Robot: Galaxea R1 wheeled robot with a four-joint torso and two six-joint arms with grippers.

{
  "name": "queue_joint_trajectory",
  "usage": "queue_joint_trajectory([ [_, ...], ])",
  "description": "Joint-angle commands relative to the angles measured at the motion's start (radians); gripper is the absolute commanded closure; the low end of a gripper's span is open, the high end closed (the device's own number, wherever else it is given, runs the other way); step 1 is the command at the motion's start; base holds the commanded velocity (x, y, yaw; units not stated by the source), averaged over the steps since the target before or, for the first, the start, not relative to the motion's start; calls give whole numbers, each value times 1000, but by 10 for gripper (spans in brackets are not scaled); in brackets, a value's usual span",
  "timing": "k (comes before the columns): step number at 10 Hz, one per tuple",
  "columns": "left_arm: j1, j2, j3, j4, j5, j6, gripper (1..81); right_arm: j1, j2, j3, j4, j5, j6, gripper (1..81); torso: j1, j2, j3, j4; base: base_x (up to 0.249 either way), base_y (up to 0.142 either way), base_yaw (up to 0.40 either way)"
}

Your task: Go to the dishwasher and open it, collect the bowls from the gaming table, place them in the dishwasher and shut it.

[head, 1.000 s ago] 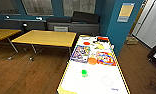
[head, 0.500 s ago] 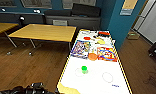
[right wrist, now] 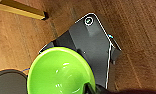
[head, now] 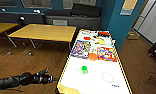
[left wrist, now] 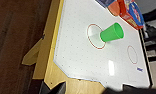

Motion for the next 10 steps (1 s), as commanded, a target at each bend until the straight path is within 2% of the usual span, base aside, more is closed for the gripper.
queue_joint_trajectory([
  [1,-165,76,-93,-11,25,-87,10,32,-52,23,-11,-66,6,811,0,0,0,0,0,0,0],
  [4,-179,218,-201,-6,37,-88,10,54,-51,24,-13,-72,9,811,0,0,0,0,0,0,0],
  [7,-205,277,-231,-11,27,-91,10,59,-48,24,-13,-72,9,811,1,0,-1,0,0,0,0],
  [9,-213,326,-279,-8,28,-125,10,70,-48,27,-17,-77,9,811,1,0,-1,0,0,0,0],
  [10,-221,352,-299,-9,30,-127,10,70,-48,30,-22,-77,9,811,1,0,-1,-39,0,0,0],
])
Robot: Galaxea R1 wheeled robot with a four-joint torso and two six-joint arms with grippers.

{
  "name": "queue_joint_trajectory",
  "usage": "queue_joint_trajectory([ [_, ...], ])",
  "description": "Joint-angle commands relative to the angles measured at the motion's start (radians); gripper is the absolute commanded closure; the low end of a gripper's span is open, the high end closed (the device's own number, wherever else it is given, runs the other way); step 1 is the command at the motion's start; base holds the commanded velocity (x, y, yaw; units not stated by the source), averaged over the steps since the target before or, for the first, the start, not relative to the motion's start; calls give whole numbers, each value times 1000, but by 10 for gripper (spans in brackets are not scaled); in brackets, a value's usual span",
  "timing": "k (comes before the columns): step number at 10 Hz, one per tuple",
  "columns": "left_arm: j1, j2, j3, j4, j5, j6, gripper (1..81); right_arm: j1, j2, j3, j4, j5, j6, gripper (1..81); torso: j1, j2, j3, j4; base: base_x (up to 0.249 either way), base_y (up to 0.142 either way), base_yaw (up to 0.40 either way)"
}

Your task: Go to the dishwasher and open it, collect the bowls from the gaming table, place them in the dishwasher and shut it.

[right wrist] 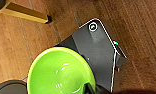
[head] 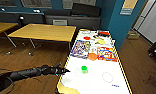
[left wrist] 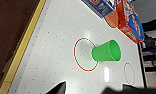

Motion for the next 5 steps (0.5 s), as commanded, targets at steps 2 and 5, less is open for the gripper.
queue_joint_trajectory([
  [2,-172,68,-37,-9,24,-24,10,15,-50,28,-26,-56,2,811,0,0,0,-12,0,0,0],
  [5,-180,113,-75,-8,29,-48,10,15,-49,30,-26,-56,2,811,0,0,0,-41,0,0,0],
])
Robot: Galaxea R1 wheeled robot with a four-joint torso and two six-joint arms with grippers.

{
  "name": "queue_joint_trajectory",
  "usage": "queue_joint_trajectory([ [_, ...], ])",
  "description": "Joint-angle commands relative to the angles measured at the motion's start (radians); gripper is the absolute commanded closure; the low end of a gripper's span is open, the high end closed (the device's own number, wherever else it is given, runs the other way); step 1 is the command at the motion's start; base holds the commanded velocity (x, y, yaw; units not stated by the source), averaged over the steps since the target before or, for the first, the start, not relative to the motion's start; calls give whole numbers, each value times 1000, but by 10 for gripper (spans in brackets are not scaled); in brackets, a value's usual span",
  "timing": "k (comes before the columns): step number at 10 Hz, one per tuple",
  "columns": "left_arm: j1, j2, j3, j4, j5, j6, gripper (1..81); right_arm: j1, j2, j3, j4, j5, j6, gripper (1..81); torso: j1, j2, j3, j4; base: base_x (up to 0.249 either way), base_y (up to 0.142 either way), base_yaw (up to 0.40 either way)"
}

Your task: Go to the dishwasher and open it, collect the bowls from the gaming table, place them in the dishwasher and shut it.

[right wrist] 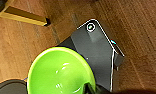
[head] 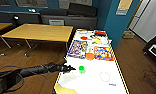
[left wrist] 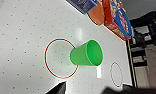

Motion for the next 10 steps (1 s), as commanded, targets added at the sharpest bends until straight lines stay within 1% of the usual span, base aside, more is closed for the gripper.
queue_joint_trajectory([
  [1,-152,19,-38,-8,40,-45,10,15,-49,25,-23,-56,1,811,0,0,0,0,0,0,0],
  [2,-152,36,-69,0,60,-72,10,15,-49,24,-22,-56,3,811,0,0,0,0,0,0,0],
  [3,-155,68,-112,3,83,-81,10,18,-47,22,-22,-56,1,811,0,0,0,0,0,0,0],
  [4,-158,101,-138,15,100,-79,10,21,-44,22,-19,-58,3,811,0,0,0,0,0,0,0],
  [5,-161,131,-158,30,101,-81,10,24,-44,22,-19,-58,3,811,0,0,0,0,0,0,0],
  [6,-169,149,-174,30,103,-81,10,25,-44,25,-19,-58,3,811,0,0,0,0,0,0,0],
  [7,-176,186,-204,35,135,-81,10,25,-43,22,-20,-58,3,811,0,0,0,0,0,0,0],
  [8,-186,216,-229,37,156,-81,10,25,-43,23,-22,-58,1,811,0,0,0,-40,0,0,0],
  [9,-192,236,-239,46,159,-81,10,27,-41,22,-22,-58,3,811,1,0,0,-47,0,0,0],
  [10,-198,252,-246,47,161,-82,10,27,-40,22,-23,-58,3,811,1,0,0,-43,0,0,0],
])
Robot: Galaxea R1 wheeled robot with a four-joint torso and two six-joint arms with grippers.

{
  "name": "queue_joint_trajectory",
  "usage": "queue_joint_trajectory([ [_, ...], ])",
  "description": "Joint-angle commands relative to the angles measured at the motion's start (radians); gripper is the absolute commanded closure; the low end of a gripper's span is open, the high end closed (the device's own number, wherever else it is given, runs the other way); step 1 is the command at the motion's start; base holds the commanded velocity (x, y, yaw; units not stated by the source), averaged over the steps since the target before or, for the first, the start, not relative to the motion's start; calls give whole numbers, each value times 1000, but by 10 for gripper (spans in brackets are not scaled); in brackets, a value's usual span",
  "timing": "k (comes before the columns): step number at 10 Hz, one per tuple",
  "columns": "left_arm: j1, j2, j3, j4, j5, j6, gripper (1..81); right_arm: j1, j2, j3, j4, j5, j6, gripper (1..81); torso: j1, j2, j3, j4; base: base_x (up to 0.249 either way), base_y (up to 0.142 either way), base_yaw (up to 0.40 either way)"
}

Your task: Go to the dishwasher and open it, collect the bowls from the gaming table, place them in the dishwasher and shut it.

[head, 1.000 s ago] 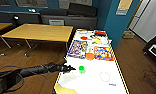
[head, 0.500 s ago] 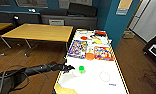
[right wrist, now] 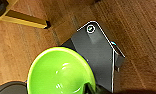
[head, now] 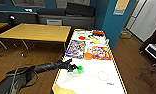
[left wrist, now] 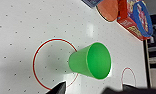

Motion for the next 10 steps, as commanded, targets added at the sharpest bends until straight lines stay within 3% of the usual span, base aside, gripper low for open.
queue_joint_trajectory([
  [1,-179,36,-2,9,39,-5,10,16,-46,21,-23,-56,3,811,0,0,0,1,0,0,0],
  [2,-182,42,-5,9,39,-6,10,17,-46,23,-25,-56,1,811,0,0,0,-7,0,0,0],
  [5,-201,96,-62,9,79,-19,10,20,-46,27,-25,-56,1,811,0,0,0,-8,0,0,0],
  [6,-204,119,-104,11,81,-49,10,20,-46,29,-25,-56,1,811,0,0,0,-8,0,0,0],
  [7,-207,142,-154,13,98,-57,10,20,-46,29,-25,-56,1,811,0,0,0,-8,0,0,0],
  [10,-213,200,-238,48,118,-57,10,27,-43,29,-25,-56,3,811,0,0,0,-8,0,0,0],
])
